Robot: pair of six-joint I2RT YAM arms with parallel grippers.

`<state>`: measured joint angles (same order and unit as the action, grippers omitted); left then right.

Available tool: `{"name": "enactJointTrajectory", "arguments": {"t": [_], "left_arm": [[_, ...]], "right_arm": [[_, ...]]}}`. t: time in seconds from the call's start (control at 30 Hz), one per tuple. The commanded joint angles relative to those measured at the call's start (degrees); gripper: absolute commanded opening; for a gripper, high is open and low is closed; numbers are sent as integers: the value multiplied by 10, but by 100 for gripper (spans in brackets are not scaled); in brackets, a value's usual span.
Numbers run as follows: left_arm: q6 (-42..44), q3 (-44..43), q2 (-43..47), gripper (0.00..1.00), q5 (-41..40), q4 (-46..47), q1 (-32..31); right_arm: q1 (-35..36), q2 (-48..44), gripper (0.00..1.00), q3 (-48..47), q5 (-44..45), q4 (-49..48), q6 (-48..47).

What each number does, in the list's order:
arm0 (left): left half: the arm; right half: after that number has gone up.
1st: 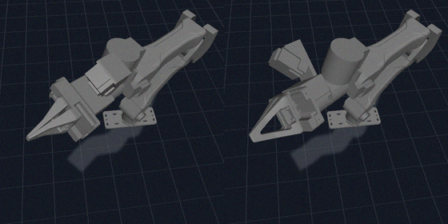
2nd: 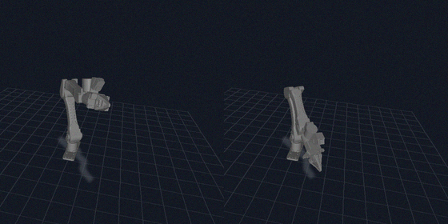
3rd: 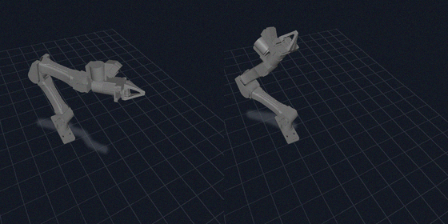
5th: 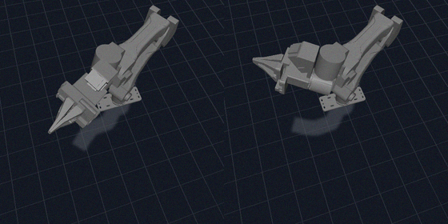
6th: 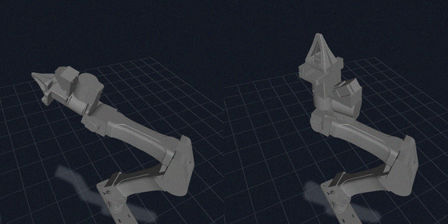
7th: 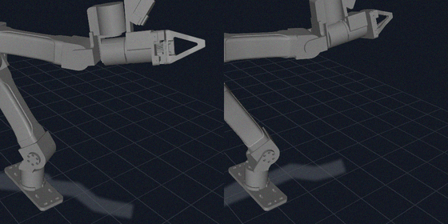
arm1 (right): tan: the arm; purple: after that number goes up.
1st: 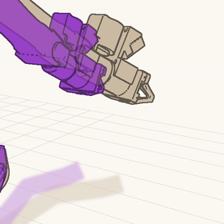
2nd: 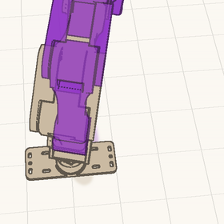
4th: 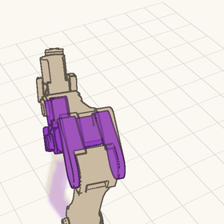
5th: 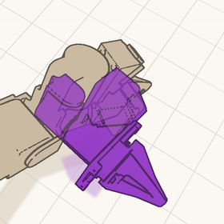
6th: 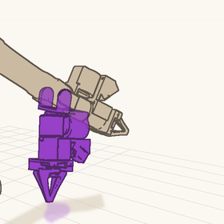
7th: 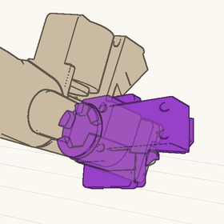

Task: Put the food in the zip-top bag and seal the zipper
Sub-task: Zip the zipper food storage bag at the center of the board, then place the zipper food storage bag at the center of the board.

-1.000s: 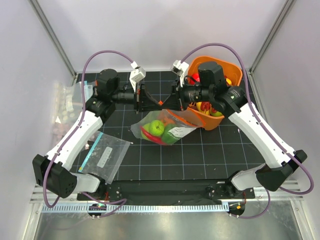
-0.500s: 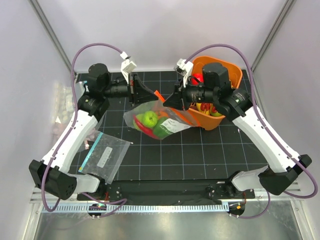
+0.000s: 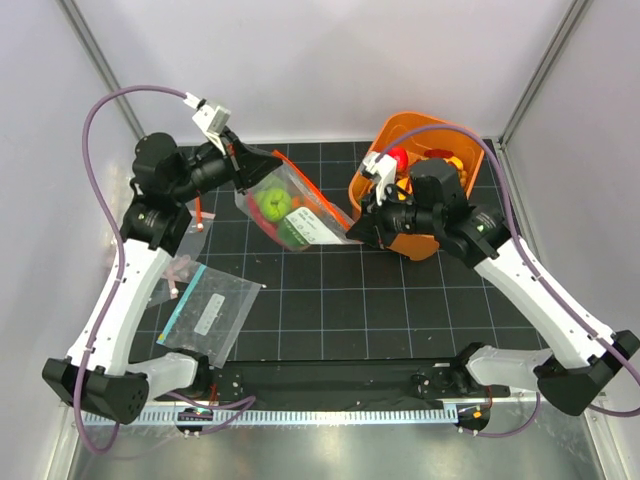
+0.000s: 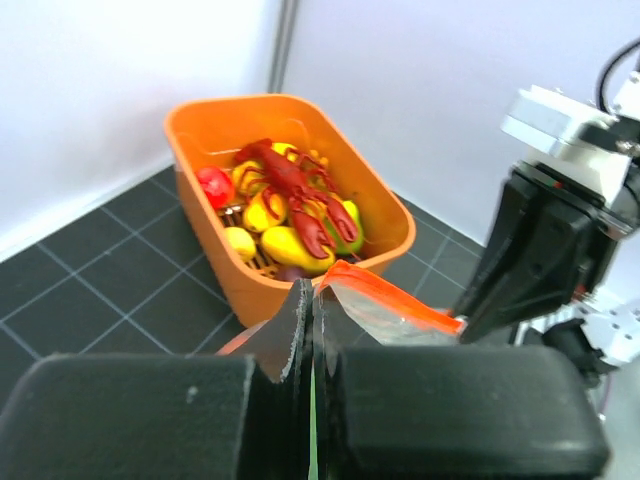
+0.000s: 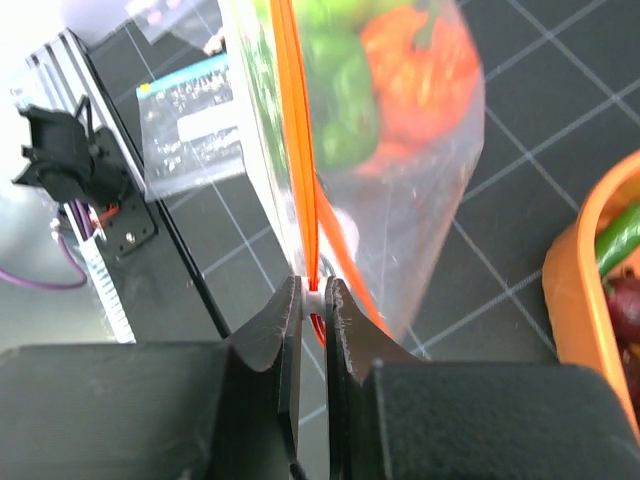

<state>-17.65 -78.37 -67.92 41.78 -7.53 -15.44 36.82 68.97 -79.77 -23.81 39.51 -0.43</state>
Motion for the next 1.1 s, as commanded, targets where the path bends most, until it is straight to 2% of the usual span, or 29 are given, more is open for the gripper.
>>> {"name": "enactJointTrajectory", "arguments": {"t": [0.0,0.43,0.57,0.67,0.9,0.97,1.0,1.03,1.07], "left_arm": [[34,1,18,0,-81,31,16],[6,32,-8,0,-49,47,16],[-54,65,-41,0,-23,133,16],[-90,75,-90,0,6,188,10],[-103,8,-229,1,11,193,-6],[-125,-14,-276,1,10,196,-7],[-132,-37,-291,4,6,193,-8],[-141,-47,-307,21,0,181,-9],[-147,-59,-330,30,-13,171,-9]], "right_arm": [[4,-42,1,30,18,79,1],[4,-114,1,88,58,150,3],[4,-127,1,106,75,174,3],[4,-139,1,124,110,181,27],[2,-103,1,139,217,153,77],[1,-81,1,142,281,142,96],[-1,-53,2,143,302,140,119],[-4,-39,9,135,309,140,123],[-11,-26,20,130,318,141,126]]}}
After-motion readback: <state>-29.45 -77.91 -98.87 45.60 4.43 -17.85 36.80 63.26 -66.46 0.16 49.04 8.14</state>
